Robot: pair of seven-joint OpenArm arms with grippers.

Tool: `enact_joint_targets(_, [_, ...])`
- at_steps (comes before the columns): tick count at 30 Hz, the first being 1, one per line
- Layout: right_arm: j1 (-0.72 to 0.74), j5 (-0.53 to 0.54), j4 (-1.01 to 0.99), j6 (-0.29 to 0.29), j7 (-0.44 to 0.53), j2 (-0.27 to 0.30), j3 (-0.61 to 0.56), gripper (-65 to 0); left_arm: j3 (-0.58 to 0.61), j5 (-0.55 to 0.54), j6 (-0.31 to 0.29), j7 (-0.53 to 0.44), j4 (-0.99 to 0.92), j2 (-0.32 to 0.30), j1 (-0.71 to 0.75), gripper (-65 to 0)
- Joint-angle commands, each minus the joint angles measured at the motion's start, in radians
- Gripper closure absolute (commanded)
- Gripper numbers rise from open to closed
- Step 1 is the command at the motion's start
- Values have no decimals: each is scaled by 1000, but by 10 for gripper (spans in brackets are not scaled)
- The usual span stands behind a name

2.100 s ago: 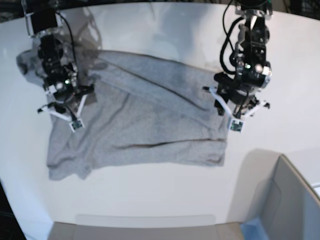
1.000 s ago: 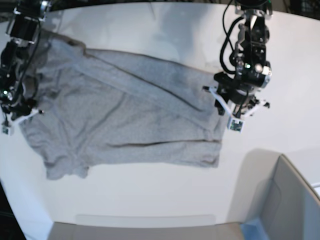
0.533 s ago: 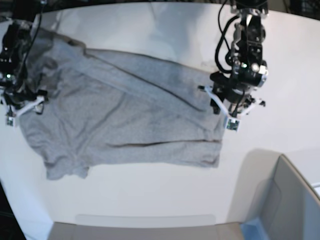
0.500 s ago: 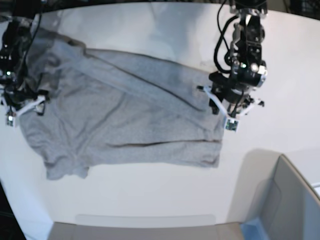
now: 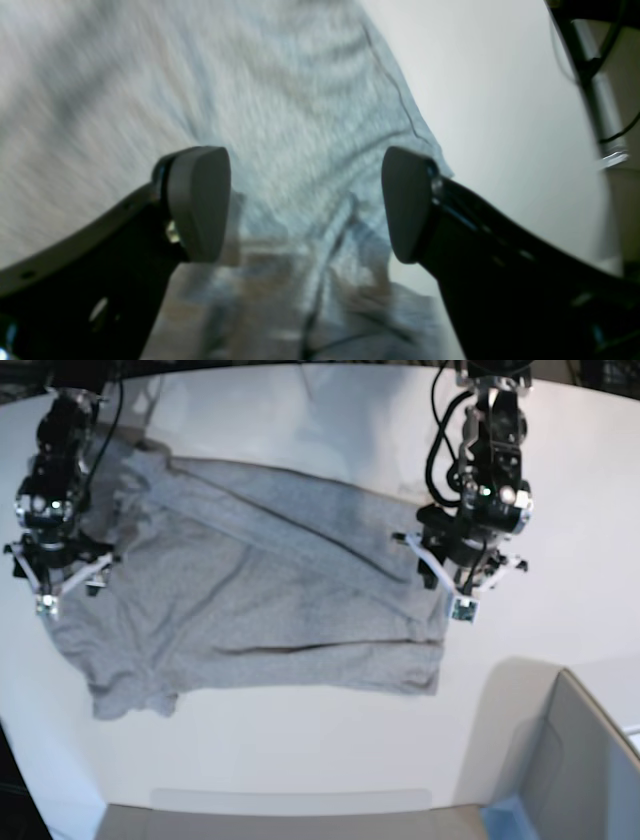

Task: Layout the t-shirt on the table in an organized manner, then fold the t-shirt properly
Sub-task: 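Pull the grasped shirt edge outward with the right gripper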

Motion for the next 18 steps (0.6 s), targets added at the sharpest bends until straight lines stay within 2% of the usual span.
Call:
enact_joint_targets(1, [-17,18,57,6,55,18,-29,-465,-1,0,2,-19,19,-2,-12,-208])
enact_joint_targets(5, [-82,118,178,6,97,36,-93,-465,-1,0,2,-19,19,-2,-12,-208])
enact_joint_targets(7, [-51,190,175,6,88,27,-41,-465,-1,0,2,-19,19,-2,-12,-208])
enact_joint_targets(12, [32,368,155,4,5,-88,172,-465,-1,0,2,-19,19,-2,-11,-208])
enact_joint_targets(18, [119,394,154,4,-119,-106,215,-465,-1,0,2,-19,19,-2,-11,-208])
